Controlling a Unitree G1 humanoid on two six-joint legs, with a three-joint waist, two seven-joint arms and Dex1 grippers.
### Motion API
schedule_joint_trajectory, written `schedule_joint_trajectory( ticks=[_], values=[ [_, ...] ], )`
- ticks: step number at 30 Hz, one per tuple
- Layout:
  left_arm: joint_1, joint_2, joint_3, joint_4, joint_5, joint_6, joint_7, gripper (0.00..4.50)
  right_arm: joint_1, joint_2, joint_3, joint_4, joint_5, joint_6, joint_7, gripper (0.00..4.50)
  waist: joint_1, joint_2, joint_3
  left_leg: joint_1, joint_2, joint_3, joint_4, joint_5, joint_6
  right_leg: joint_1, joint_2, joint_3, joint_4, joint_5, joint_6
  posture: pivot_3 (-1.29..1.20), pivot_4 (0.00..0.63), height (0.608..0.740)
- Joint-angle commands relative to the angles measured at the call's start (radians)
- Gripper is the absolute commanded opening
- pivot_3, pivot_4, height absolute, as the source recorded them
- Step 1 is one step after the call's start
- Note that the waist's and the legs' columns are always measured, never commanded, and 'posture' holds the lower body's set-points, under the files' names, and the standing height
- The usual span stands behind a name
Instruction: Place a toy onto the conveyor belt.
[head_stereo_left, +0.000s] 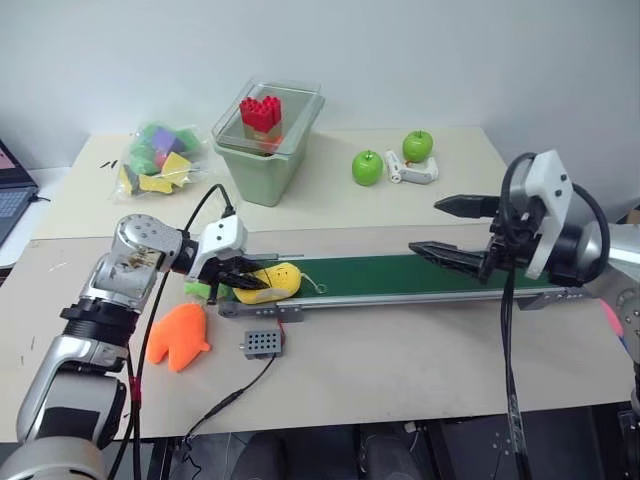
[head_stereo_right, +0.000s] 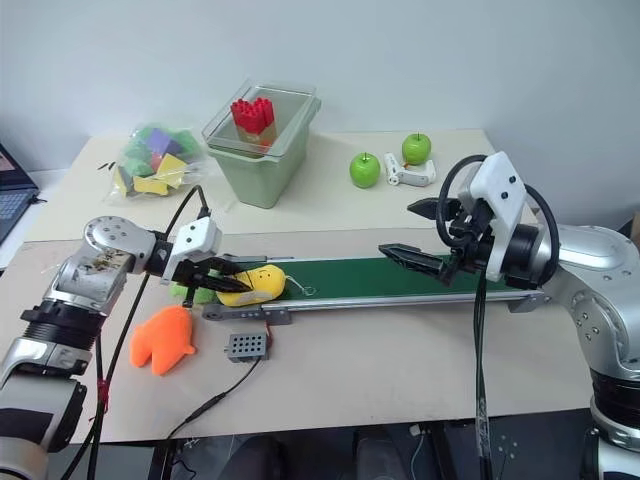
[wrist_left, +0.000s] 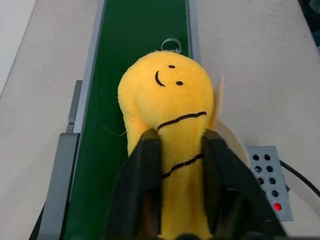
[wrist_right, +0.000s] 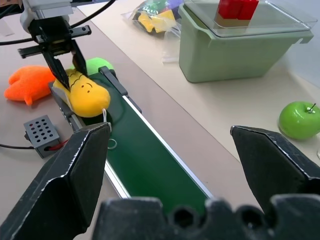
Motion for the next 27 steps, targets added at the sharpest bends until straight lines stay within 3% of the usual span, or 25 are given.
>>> schedule_joint_trajectory(
  ticks=[1,5,17,22,27],
  values=[
    [-0.027,-0.006,0.015,-0.006,-0.004,-0.01,0.007,2.86,-0.019,-0.017,-0.043,-0.031,0.024,0.0,-0.006,4.5,0.0,0.0,0.0,0.0,0.0,0.0,0.0,0.0,0.0,0.0,0.0,0.0,0.0,0.0,0.0,0.0,0.15,0.74],
    [-0.049,-0.02,0.031,-0.007,-0.009,-0.005,0.028,4.46,-0.02,-0.017,-0.046,-0.032,0.024,-0.001,-0.007,4.5,0.003,0.0,0.0,0.0,0.0,0.0,0.0,0.0,0.0,0.0,0.0,0.0,0.0,0.0,0.0,0.0,0.15,0.74],
    [-0.216,-0.072,0.179,-0.113,-0.18,0.232,0.138,4.46,-0.019,-0.027,-0.049,-0.028,0.031,0.003,0.008,4.5,-0.001,0.0,0.0,-0.001,0.0,0.0,0.001,-0.001,0.002,0.0,0.0,0.0,0.0,0.0,0.0,0.0,0.15,0.74],
    [-0.153,-0.008,0.196,-0.209,-0.222,0.313,0.121,4.46,0.016,-0.071,-0.06,-0.001,0.003,-0.012,0.025,4.5,-0.002,0.0,0.0,-0.001,0.0,0.0,0.002,-0.001,0.002,0.0,0.0,0.0,0.0,0.0,0.0,0.0,0.15,0.74],
    [-0.025,0.059,0.186,-0.288,-0.173,0.246,0.16,4.46,0.108,-0.12,-0.09,0.01,-0.032,-0.036,0.055,4.5,0.003,0.0,0.0,0.0,0.0,0.0,0.001,-0.002,0.004,0.0,0.0,0.0,-0.001,0.0,0.0,0.0,0.15,0.74]
  ],
)
